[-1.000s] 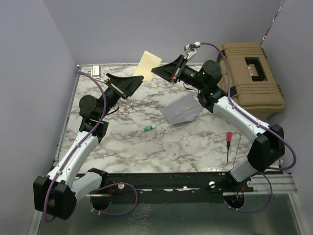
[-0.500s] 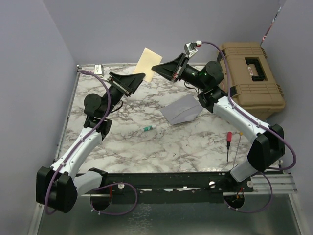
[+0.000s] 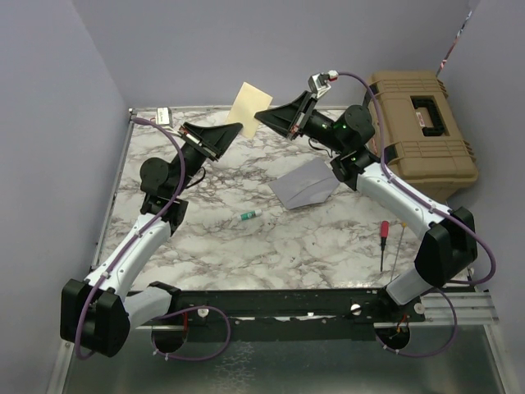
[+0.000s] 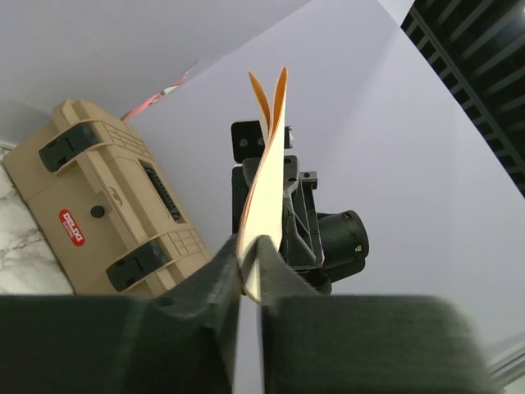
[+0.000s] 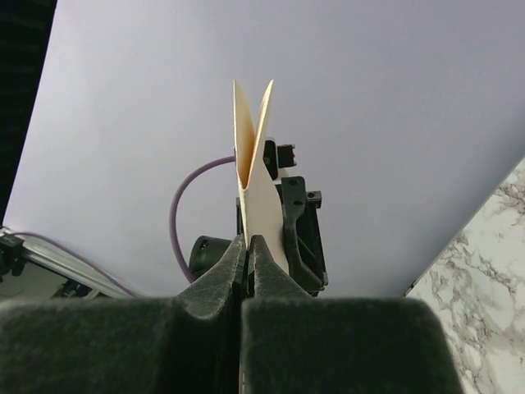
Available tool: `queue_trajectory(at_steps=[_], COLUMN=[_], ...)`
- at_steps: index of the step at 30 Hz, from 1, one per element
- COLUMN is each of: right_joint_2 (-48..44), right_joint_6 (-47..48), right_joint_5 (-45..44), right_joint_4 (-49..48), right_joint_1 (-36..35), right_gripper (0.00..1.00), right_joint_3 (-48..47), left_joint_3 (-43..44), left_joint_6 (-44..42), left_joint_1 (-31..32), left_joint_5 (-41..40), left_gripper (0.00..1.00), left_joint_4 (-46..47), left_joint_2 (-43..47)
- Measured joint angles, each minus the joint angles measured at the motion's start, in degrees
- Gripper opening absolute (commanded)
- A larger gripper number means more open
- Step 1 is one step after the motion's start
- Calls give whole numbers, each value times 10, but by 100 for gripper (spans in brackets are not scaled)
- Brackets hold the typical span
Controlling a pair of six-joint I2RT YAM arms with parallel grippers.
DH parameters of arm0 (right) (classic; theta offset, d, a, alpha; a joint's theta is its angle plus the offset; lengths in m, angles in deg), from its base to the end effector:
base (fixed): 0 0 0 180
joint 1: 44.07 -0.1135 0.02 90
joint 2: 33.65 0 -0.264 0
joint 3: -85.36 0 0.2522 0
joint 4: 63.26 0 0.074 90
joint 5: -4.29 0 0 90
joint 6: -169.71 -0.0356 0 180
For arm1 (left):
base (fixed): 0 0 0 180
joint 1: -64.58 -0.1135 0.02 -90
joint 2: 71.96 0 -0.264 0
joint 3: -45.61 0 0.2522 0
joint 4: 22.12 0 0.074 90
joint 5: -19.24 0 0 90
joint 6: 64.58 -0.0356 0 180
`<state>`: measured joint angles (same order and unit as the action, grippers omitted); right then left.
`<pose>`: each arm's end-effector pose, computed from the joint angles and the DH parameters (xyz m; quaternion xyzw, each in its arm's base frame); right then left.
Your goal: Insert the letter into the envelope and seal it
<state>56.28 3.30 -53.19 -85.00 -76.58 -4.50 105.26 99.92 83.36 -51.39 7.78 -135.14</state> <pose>0.3005 0.2142 0.4156 -0.0134 0.5866 0.7378 0.3338 0.2319 -0.0913 0.3814 -0.1165 0.5262 -0.6699 0.5106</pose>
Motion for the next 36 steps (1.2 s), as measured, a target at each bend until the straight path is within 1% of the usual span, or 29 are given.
queue_trajectory(at_steps=[4, 6, 11, 13, 15, 18, 22, 24, 26, 27, 28, 29, 32, 33, 34, 35, 36], right_joint_2=[0, 0, 1, 1, 1, 1, 0, 0, 0, 0, 0, 0, -1, -1, -1, -1, -1], right_joint_6=[12, 31, 96, 117, 129, 139, 147, 145, 140, 135, 131, 126, 108, 101, 91, 83, 76], right_joint_5=[0, 0, 2, 3, 6, 19, 46, 63, 81, 92, 101, 108, 117, 117, 115, 113, 109], right_joint_4=[3, 12, 73, 85, 88, 92, 92, 85, 75, 68, 62, 56, 35, 28, 19, 11, 4], right_joint_1=[0, 0, 5, 8, 14, 23, 37, 45, 51, 53, 54, 55, 56, 56, 56, 56, 56], right_gripper=[2, 13, 33, 38, 38, 36, 28, 20, 6, 1, 0, 0, 0, 0, 0, 0, 0], right_joint_3=[2, 0, -32, -39, -41, -44, -55, -55, -55, -55, -56, -59, -63, -63, -63, -62, -62], left_joint_3=[0, 0, 1, 3, 6, 13, 30, 39, 48, 52, 56, 58, 68, 70, 71, 71, 71], left_joint_6=[-1, -3, -20, -27, -34, -45, -62, -67, -73, -74, -75, -76, -76, -75, -78, -75, -69], left_joint_1=[0, 0, -10, -13, -14, -14, -15, -15, -15, -15, -15, -15, -15, -15, -15, -15, -15], left_joint_5=[-3, -3, 18, 30, 45, 68, 93, 102, 112, 114, 118, 120, 124, 123, 122, 120, 118], left_gripper=[0, 0, 0, 0, 0, 0, 0, 0, 0, 0, 0, 7, 59, 70, 76, 79, 79], left_joint_4=[3, 4, 1, -2, -5, -13, -29, -33, -37, -39, -41, -43, -45, -46, -46, -46, -46], left_joint_2=[0, 1, 2, 3, 4, 8, 12, 12, 12, 12, 12, 12, 12, 11, 11, 11, 11])
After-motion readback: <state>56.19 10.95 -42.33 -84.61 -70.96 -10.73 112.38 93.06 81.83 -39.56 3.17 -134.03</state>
